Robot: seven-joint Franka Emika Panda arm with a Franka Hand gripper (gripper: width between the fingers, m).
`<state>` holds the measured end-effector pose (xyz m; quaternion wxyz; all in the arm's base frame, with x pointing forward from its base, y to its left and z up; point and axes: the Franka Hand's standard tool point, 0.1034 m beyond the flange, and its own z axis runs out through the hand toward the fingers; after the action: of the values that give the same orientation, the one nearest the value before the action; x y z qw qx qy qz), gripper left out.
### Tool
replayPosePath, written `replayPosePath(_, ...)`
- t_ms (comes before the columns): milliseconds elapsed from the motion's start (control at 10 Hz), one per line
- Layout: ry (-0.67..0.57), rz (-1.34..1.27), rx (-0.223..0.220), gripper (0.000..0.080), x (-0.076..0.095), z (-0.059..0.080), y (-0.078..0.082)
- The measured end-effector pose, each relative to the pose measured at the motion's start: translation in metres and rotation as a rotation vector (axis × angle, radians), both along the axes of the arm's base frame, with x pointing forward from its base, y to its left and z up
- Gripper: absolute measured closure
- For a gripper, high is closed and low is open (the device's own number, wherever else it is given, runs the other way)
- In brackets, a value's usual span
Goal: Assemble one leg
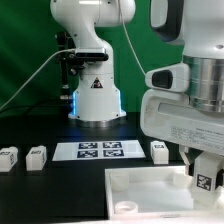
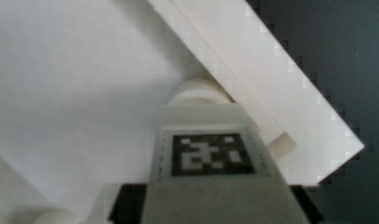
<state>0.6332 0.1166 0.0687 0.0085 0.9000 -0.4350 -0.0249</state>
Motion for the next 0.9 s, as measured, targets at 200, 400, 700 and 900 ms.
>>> replayPosePath(200, -0.021, -0.298, 0.054, 0.0508, 0.0007, 0.0000, -0.0039)
replayPosePath(400, -0.009, -0.486, 0.040, 0.0508, -0.0016, 0.0000, 0.0006)
replayPosePath(700, -0.005, -0.764, 0.038, 0.0508, -0.0015, -0.0010, 0.0029)
replayPosePath(900, -0.006, -0.734, 0.039, 0.0508, -0.0016, -0.0012, 0.0030)
